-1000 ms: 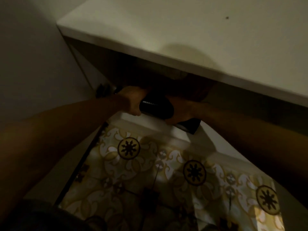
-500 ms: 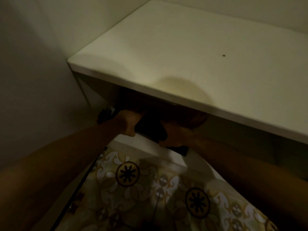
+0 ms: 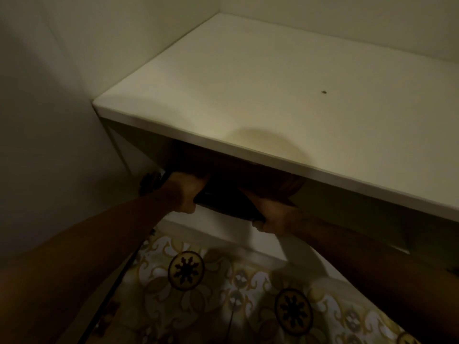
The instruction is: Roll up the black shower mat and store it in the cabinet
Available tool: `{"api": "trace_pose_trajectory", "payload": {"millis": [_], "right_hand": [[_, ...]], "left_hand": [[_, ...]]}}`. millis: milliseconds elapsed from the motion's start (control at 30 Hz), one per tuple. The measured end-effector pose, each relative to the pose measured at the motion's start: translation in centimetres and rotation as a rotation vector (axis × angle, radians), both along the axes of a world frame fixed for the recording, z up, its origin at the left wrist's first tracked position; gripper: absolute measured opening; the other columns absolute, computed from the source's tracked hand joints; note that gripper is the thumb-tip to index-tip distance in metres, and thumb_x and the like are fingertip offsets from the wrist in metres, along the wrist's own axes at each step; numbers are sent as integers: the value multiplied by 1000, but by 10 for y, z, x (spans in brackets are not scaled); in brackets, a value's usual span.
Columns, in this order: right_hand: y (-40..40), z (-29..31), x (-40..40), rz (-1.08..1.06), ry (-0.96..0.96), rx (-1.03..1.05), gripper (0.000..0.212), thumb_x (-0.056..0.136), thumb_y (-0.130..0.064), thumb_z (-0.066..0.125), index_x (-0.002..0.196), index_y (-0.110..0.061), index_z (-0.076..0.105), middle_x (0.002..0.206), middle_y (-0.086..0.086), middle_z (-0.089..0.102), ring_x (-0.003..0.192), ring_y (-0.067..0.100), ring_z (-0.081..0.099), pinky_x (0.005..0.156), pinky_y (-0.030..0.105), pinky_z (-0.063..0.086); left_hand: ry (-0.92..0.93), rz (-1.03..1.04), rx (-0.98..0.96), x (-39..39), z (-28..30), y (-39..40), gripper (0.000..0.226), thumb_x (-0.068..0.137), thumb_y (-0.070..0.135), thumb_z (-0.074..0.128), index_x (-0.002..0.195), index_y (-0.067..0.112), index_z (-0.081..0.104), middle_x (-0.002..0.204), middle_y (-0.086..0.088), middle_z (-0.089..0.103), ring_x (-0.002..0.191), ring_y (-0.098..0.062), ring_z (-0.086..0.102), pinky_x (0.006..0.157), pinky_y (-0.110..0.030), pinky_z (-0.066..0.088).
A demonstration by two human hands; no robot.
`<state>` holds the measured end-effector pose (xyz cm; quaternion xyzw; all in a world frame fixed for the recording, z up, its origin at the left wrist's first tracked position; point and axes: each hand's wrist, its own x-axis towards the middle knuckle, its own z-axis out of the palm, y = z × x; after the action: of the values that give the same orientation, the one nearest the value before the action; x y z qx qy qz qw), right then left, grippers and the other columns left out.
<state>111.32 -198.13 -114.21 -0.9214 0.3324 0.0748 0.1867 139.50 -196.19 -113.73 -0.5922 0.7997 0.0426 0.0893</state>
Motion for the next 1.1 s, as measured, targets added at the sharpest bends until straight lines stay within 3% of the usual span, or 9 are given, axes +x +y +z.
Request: {"api": "trace_pose_trajectory", "payload": {"millis": [100, 300, 433, 567, 767, 933, 1100], "right_hand": [[-3, 5, -6, -84, 27, -2, 104, 89, -26, 74, 160, -30, -2, 162, 14, 25, 145, 36, 31, 114, 45, 36], [1, 1, -19, -89, -86, -11, 116, 78, -47, 81, 159, -29, -1, 157, 12, 37, 141, 33, 39, 113, 36, 35], [3, 2, -21, -103, -49, 53, 127, 71, -55, 85, 157, -37, -7, 157, 8, 37, 141, 29, 38, 111, 28, 31], [4, 6, -20, -96, -20, 123, 131, 66, -53, 89, 155, -39, -7, 158, 9, 36, 142, 30, 38, 115, 42, 37], [3, 6, -20, -71, -2, 101, 132, 64, -53, 90, 154, -41, -6, 153, 9, 42, 135, 31, 45, 108, 34, 36], [8, 12, -17, -31, 52, -19, 130, 63, -60, 87, 155, -37, -2, 153, 14, 34, 134, 36, 41, 108, 43, 39], [7, 22, -10, -59, -44, 68, 120, 71, -55, 85, 157, -30, 7, 149, 11, 44, 133, 33, 46, 108, 40, 42]], "left_hand": [[-64, -5, 23, 2, -7, 0, 94, 79, 30, 68, 155, 18, 15, 127, -10, 60, 110, -30, 58, 90, -36, 48], [-224, 7, -38, 6, -15, 5, 101, 74, 31, 70, 155, 21, 11, 146, -11, 42, 128, -31, 44, 103, -45, 38], [-202, -83, 59, 2, -6, 6, 116, 70, 43, 70, 154, 26, -8, 148, -17, 29, 130, -36, 36, 104, -51, 36], [-158, -129, 35, -1, 1, 7, 117, 64, 58, 68, 153, 30, -4, 138, -15, 42, 119, -34, 48, 96, -51, 42], [-159, -147, 32, -5, 9, 9, 116, 57, 59, 70, 143, 35, -4, 125, -13, 48, 108, -32, 54, 89, -50, 46], [-155, -145, 41, -3, 11, 11, 113, 55, 64, 68, 142, 34, 1, 122, -12, 51, 105, -31, 55, 88, -49, 46], [-123, -149, -119, -10, 27, 18, 118, 52, 72, 63, 146, 31, 6, 138, -10, 48, 119, -35, 51, 85, -48, 51]]}}
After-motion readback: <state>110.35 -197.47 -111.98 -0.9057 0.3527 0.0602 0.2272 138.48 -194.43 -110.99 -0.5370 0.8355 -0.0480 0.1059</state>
